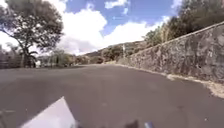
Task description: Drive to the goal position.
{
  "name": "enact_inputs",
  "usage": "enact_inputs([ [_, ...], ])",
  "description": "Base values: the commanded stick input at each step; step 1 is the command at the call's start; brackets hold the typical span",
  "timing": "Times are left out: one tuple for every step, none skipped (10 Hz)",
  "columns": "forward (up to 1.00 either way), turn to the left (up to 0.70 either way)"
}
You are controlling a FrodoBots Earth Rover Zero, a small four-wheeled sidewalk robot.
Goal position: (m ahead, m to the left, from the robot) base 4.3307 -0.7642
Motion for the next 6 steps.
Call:
enact_inputs([
  [0.45, 0.0],
  [0.45, 0.0],
  [0.45, 0.0],
  [0.45, 0.0],
  [0.45, 0.0],
  [0.45, 0.0],
])
